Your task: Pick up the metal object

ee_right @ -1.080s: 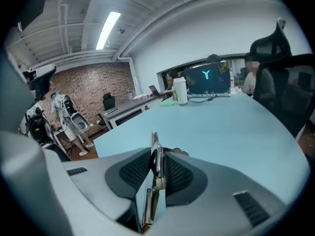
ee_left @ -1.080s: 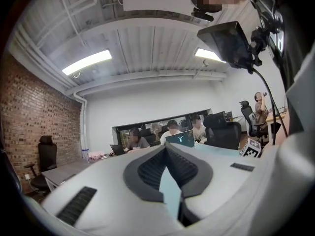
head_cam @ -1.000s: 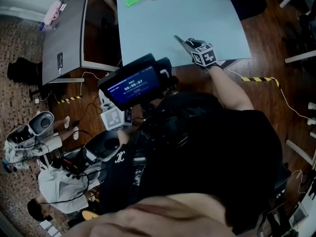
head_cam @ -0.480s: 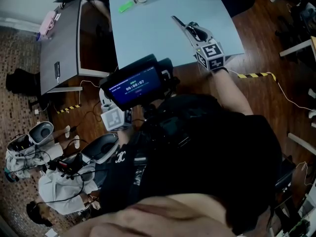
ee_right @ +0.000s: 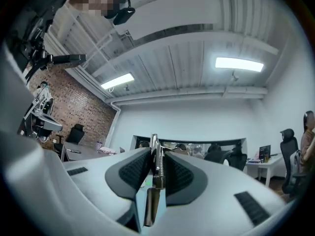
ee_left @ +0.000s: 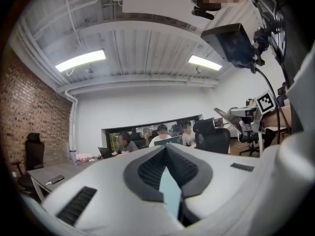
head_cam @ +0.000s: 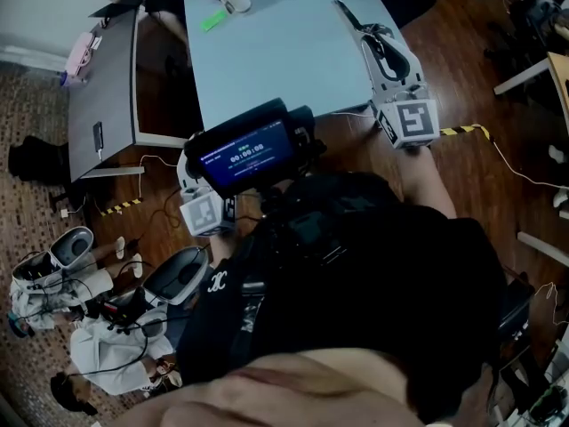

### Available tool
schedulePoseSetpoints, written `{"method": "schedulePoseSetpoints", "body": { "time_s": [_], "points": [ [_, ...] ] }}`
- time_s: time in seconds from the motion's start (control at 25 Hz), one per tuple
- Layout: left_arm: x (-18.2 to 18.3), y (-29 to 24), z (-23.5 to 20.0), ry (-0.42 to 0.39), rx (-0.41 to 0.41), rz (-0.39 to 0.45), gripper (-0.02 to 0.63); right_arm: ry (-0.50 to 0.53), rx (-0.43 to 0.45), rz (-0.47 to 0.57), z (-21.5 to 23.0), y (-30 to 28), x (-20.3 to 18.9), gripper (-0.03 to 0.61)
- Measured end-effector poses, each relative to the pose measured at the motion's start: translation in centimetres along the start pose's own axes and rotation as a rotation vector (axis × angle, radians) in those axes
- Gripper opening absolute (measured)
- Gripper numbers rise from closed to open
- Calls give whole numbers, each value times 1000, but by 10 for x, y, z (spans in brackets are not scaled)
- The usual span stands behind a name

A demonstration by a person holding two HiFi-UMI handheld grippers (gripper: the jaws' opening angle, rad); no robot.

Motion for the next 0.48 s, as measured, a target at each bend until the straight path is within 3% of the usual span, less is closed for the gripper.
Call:
{"method": "schedulePoseSetpoints", "body": {
  "time_s": [0.48],
  "points": [
    [40, 46, 25, 12, -9, 25, 9, 56, 23, 78, -14, 70, 91, 58]
  ]
}}
Point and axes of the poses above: the fingertips, and each gripper's own axes: y backward along the fingers, z to its right, x out of its top, the point moved 2 cm from there along y, backward along the fingers, and after that the axes turned 11 degrees about z, right-handed, at the moved point
